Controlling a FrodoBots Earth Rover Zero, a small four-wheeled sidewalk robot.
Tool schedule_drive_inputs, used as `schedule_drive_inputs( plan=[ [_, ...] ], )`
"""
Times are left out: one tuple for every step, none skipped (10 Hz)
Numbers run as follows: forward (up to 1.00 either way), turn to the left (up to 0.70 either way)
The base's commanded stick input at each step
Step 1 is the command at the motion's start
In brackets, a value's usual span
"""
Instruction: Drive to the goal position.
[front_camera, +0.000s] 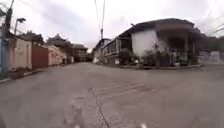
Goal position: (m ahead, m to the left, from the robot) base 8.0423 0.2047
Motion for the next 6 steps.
schedule_drive_inputs(
  plan=[
    [1.0,0.0],
    [1.0,0.0],
    [1.0,0.0],
    [1.0,0.0],
    [1.0,0.0],
    [1.0,0.0]
  ],
)
